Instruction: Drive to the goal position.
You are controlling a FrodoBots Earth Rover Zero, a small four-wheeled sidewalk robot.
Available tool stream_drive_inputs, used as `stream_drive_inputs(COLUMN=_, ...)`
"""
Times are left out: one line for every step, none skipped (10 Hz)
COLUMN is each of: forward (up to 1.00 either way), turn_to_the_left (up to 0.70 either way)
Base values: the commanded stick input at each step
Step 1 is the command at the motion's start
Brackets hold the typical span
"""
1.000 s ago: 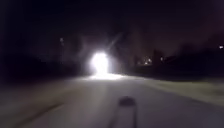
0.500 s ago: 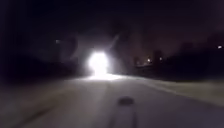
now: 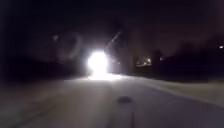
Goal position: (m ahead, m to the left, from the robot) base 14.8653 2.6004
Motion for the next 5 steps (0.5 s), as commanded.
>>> stream_drive_inputs(forward=1.00, turn_to_the_left=0.11)
stream_drive_inputs(forward=1.00, turn_to_the_left=0.05)
stream_drive_inputs(forward=1.00, turn_to_the_left=0.05)
stream_drive_inputs(forward=1.00, turn_to_the_left=0.05)
stream_drive_inputs(forward=1.00, turn_to_the_left=0.06)
